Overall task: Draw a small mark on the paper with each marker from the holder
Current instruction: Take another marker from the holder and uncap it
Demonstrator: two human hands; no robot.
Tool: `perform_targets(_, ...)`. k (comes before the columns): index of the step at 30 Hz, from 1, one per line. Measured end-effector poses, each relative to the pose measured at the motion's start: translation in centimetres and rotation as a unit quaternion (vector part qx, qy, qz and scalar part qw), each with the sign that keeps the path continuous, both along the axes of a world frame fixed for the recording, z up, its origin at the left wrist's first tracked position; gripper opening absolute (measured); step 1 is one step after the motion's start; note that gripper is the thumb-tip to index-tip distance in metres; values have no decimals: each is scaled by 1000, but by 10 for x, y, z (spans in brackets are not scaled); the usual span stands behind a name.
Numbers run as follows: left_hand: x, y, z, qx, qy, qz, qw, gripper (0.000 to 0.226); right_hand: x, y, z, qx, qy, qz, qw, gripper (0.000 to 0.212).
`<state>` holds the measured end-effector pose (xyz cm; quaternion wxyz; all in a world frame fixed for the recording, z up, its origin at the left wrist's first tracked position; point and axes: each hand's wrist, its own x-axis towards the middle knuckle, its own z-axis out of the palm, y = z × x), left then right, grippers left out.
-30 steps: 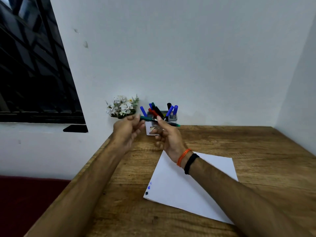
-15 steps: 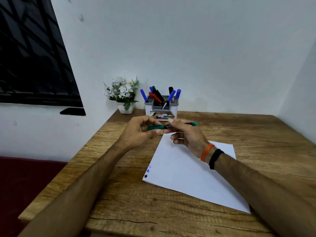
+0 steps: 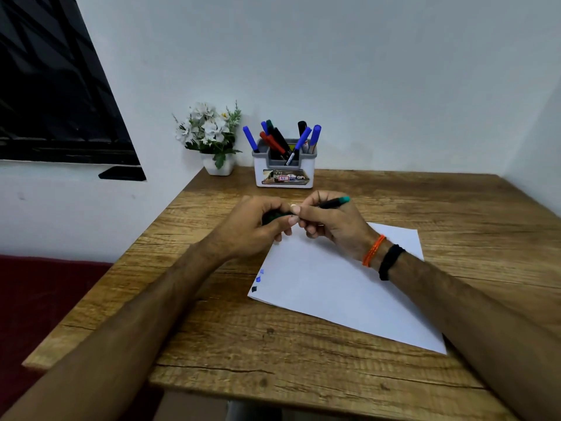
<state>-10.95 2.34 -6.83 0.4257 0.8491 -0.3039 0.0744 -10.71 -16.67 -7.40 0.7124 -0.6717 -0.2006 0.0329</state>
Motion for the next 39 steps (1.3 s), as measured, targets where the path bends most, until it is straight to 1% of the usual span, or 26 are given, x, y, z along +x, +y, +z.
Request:
perform_targets(3,-1,-1,-2,41,-39,8,998,5,0,1,-1,21,-6,23,999,15)
perform_targets(6,-3,-2,-3,72,-78,13,994,15,-1,2,-1,25,-6,36,999,18)
perform_targets(10,-4,-1,-3,69,-111,13,991,21,-1,4,-2,48,3,47,998,18)
perform_targets(14,-5,-2,-2,76,-129,9,989,19,2,6,-1,65,13,58,996,15)
perform_targets(19,-4,2,-3,50,-77,-7,996,27,4,2,-4,58,-9,57,997,20)
perform_targets(21,-5,3,0,52,-46,-6,998,28,4,2,-5,53,-19,41,998,17)
perform_targets(24,-1,12,4,100,13,36,994,36,3,2,0,69,24,29,997,7)
perform_targets(26,4,22,4,126,40,63,989,35,3,-1,1,66,50,37,996,23)
perform_targets(28,7,29,3,136,62,67,986,36,1,-3,0,46,55,57,996,34)
perform_targets(30,7,31,3,155,72,58,984,40,-1,-3,-2,28,64,85,994,37)
perform_targets(32,5,31,5,169,82,41,981,42,-5,1,-3,12,68,102,992,32)
perform_targets(35,6,31,4,184,84,30,979,37,-10,9,-4,-37,28,91,995,20)
perform_targets(37,8,32,2,185,84,27,979,30,-13,14,-4,-61,23,93,994,19)
perform_targets(39,10,33,1,180,85,23,980,26,-16,17,-5,-58,43,113,991,22)
